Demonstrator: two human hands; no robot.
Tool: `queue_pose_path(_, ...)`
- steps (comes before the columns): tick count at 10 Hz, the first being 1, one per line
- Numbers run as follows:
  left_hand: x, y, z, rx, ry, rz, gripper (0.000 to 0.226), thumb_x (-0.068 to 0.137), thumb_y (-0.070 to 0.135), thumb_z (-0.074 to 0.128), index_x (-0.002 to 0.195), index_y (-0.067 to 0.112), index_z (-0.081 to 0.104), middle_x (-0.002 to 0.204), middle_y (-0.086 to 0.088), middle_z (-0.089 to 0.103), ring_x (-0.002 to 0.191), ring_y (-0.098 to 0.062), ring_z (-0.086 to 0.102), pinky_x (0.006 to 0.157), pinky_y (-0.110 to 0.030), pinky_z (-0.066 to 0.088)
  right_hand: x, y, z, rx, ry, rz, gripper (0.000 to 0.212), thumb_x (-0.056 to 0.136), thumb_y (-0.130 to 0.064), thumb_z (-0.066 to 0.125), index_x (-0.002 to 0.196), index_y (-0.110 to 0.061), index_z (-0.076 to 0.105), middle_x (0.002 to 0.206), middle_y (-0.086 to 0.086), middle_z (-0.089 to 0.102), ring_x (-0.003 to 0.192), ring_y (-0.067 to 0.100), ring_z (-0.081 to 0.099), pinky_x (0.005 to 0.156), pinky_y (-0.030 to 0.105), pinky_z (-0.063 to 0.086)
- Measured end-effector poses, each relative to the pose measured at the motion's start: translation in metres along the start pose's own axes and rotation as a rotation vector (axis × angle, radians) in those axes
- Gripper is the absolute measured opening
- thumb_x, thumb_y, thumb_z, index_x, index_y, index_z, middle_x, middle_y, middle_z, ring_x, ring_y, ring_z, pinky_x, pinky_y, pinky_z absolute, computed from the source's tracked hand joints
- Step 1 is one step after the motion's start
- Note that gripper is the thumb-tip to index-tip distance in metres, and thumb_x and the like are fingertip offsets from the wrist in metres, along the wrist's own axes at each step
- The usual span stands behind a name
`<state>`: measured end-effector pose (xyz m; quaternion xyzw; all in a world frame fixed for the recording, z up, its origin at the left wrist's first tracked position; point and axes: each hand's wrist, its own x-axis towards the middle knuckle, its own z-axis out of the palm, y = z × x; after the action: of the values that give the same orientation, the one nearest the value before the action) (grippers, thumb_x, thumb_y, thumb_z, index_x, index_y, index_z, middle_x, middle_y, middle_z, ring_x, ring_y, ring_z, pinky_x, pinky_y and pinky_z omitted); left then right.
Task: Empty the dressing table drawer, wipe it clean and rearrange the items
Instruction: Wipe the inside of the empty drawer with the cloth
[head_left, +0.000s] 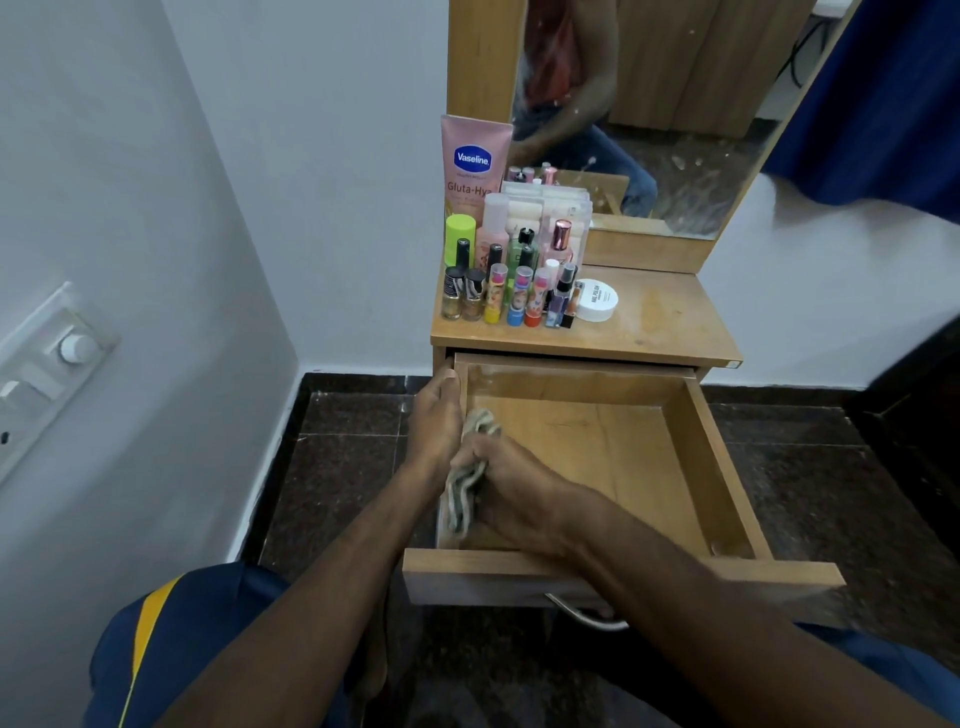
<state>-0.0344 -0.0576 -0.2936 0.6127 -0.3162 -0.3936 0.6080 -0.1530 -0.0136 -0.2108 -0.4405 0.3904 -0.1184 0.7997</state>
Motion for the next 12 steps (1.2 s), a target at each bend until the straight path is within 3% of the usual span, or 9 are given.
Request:
queue_pose_path(1, 0.000, 0.003, 0.001, -0.001, 0.034, -0.001, 0.040, 0.114, 0.024, 0.039, 0.080, 0.022, 0.062, 0.084, 0.000, 0.067, 0.081, -0.016, 0.063, 0.077, -0.032, 0.048, -0.018, -0.003, 0.000, -0.185, -0.044, 0.109, 0.009, 0.077, -0.011, 0.051, 0.082, -0.009, 0.059, 0.076, 0.008, 0.057, 0.062, 0.016, 0.058, 0.056, 0.026, 0.050)
queue_pose_path(3, -0.001, 0.003, 0.001, -0.064, 0.008, -0.053, 0.040, 0.113, 0.021, 0.038, 0.082, 0.021, 0.063, 0.071, 0.010, 0.066, 0.070, -0.008, 0.062, 0.072, -0.029, 0.047, 0.020, -0.037, 0.004, 0.023, 0.182, 0.031, 0.029, 0.090, -0.030, 0.043, 0.110, -0.014, 0.058, 0.110, 0.013, 0.061, 0.094, 0.026, 0.060, 0.090, 0.041, 0.051)
queue_pose_path(4, 0.000, 0.001, 0.000, -0.012, 0.002, -0.063, 0.037, 0.108, 0.020, 0.040, 0.078, 0.019, 0.061, 0.069, 0.008, 0.066, 0.068, -0.008, 0.062, 0.070, -0.034, 0.046, 0.047, -0.043, -0.005, 0.066, 0.266, -0.003, 0.021, 0.097, -0.024, 0.044, 0.103, -0.012, 0.060, 0.101, 0.012, 0.064, 0.091, 0.027, 0.061, 0.089, 0.045, 0.051)
queue_pose_path(5, 0.005, -0.003, 0.000, 0.018, -0.003, -0.078, 0.034, 0.110, 0.025, 0.043, 0.092, 0.009, 0.067, 0.081, -0.001, 0.072, 0.079, -0.015, 0.067, 0.071, -0.035, 0.050, 0.048, -0.054, 0.000, 0.159, 0.341, -0.070, 0.020, 0.091, -0.006, 0.042, 0.077, -0.011, 0.056, 0.080, 0.008, 0.056, 0.074, 0.023, 0.057, 0.068, 0.035, 0.050)
queue_pose_path(7, -0.006, 0.007, -0.001, 0.097, -0.027, 0.066, 0.034, 0.113, 0.037, 0.045, 0.115, 0.017, 0.073, 0.098, 0.002, 0.080, 0.090, -0.008, 0.076, 0.071, -0.023, 0.058, 0.022, -0.038, -0.029, 0.650, 0.431, -0.150, 0.038, 0.098, -0.009, 0.041, 0.122, 0.015, 0.058, 0.119, 0.034, 0.066, 0.112, 0.044, 0.064, 0.113, 0.054, 0.045)
queue_pose_path(8, -0.009, 0.007, -0.003, 0.064, -0.033, 0.091, 0.030, 0.111, 0.038, 0.051, 0.125, 0.023, 0.072, 0.106, 0.004, 0.080, 0.095, -0.007, 0.076, 0.077, -0.026, 0.059, -0.012, -0.037, -0.072, 0.829, 0.559, -0.198, 0.030, 0.099, -0.003, 0.036, 0.121, 0.016, 0.046, 0.114, 0.042, 0.057, 0.104, 0.052, 0.059, 0.115, 0.062, 0.041)
queue_pose_path(10, -0.011, 0.007, -0.005, 0.174, -0.024, 0.105, 0.034, 0.110, 0.044, 0.051, 0.135, 0.029, 0.068, 0.116, 0.009, 0.077, 0.106, -0.011, 0.073, 0.095, -0.043, 0.060, -0.025, -0.044, -0.108, 1.065, 0.840, -0.455, 0.032, 0.095, -0.017, 0.057, 0.125, -0.008, 0.051, 0.124, 0.017, 0.058, 0.118, 0.036, 0.062, 0.111, 0.052, 0.049)
queue_pose_path(11, -0.012, 0.008, -0.006, 0.243, -0.028, 0.105, 0.038, 0.110, 0.043, 0.049, 0.141, 0.029, 0.064, 0.125, 0.007, 0.074, 0.114, -0.012, 0.069, 0.101, -0.041, 0.057, 0.009, -0.070, -0.099, 1.089, 0.844, -0.583, 0.020, 0.092, -0.019, 0.062, 0.111, -0.014, 0.058, 0.114, 0.009, 0.062, 0.100, 0.026, 0.065, 0.100, 0.042, 0.055)
queue_pose_path(12, -0.009, 0.007, -0.004, 0.285, 0.016, 0.137, 0.030, 0.110, 0.042, 0.049, 0.128, 0.030, 0.071, 0.112, 0.008, 0.076, 0.104, -0.012, 0.072, 0.091, -0.038, 0.058, 0.051, -0.063, -0.054, 0.983, 0.648, -0.458, 0.011, 0.092, -0.015, 0.059, 0.102, -0.010, 0.060, 0.098, 0.009, 0.064, 0.087, 0.027, 0.064, 0.086, 0.041, 0.057)
